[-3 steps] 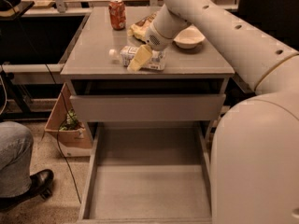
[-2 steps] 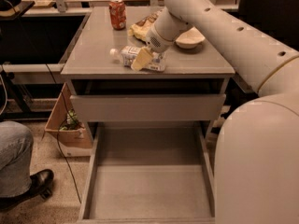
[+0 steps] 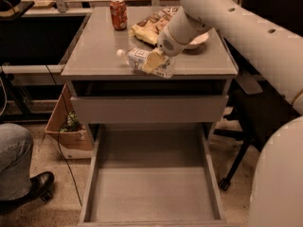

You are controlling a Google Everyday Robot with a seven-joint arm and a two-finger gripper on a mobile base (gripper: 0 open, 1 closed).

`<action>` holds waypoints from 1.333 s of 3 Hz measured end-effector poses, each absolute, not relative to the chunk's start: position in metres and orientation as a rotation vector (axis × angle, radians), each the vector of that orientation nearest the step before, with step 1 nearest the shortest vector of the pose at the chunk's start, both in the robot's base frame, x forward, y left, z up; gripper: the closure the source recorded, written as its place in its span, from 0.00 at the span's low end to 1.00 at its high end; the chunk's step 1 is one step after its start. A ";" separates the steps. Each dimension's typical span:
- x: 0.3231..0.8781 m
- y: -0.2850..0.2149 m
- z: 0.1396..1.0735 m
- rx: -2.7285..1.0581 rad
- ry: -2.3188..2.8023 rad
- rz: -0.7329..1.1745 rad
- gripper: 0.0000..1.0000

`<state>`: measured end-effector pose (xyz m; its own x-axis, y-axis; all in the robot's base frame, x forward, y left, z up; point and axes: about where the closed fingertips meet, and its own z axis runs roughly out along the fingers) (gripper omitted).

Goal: Place blue plastic bottle into middle drawer

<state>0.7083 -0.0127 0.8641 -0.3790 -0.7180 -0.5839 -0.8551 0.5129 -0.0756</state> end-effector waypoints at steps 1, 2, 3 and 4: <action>0.665 -0.046 0.878 -1.309 2.139 0.333 1.00; 0.634 -0.075 0.878 -1.338 2.093 0.342 1.00; 0.588 -0.113 0.859 -1.372 2.036 0.366 1.00; 0.588 -0.113 0.859 -1.372 2.036 0.366 1.00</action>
Offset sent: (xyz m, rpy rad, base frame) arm -0.1126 -0.1010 0.0172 0.0466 -0.0908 0.1062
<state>0.5883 -0.1134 0.8593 -0.2438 -0.7213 -0.6483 -0.9020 0.4142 -0.1216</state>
